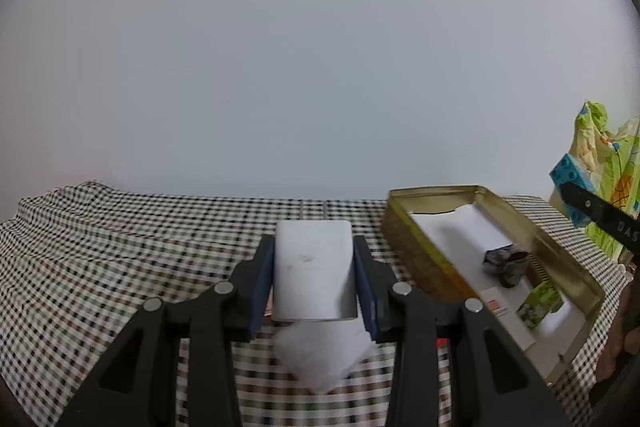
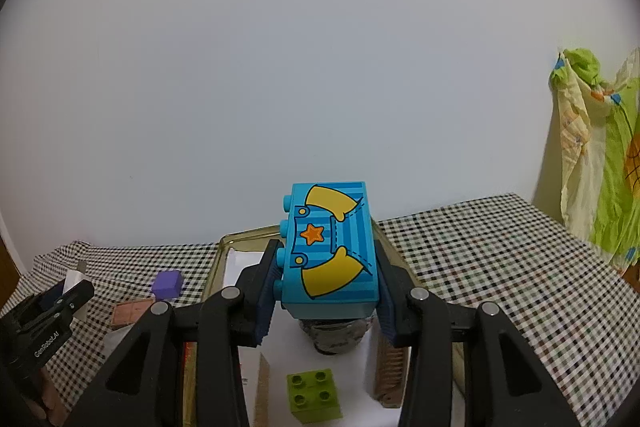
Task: Organize rigid objects
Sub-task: 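Carry the white charger and blue brick over the gold tin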
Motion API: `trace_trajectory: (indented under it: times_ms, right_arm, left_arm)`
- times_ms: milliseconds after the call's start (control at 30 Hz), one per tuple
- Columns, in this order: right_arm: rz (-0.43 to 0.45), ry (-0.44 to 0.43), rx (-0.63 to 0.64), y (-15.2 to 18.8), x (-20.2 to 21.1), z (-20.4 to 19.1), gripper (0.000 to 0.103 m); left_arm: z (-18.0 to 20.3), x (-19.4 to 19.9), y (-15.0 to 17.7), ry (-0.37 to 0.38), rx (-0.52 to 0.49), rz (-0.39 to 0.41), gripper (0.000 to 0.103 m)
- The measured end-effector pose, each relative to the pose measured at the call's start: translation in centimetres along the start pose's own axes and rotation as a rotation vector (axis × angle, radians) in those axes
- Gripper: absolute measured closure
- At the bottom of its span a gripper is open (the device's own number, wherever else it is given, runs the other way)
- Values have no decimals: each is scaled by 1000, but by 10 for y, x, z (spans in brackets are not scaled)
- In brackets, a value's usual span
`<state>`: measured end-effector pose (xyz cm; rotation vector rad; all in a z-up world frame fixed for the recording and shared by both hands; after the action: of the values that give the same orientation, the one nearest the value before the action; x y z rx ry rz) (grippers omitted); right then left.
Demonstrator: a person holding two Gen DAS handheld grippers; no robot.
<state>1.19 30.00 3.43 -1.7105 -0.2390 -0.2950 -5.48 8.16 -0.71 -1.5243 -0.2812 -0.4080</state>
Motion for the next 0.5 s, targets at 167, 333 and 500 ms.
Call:
trace_trajectory:
  times_ms: [167,333,500]
  right_arm:
    - [-7,15,-13,-2,0,20,58]
    - [-28,23,-37,-2,-4,43,58]
    - [-64,26,-31,1,-12,57,58]
  left_arm:
    - [26,4,-5,36,-8,11,66]
    - [57,5,-8,75,-31,20,66]
    - [90,1,-10,118,-49,9,66]
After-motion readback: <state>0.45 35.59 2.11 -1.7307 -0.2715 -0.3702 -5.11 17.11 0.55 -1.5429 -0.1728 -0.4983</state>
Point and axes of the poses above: each gripper's, at about its wrist camera, not at the fingertips, and x roughly against the way its jaws point, z to its right, y to its underside, the point moved 4 cm from there along -x, roughly the way its jaws point, and after that the axes turned 9 degrees about -y, right-handed, at the moved point
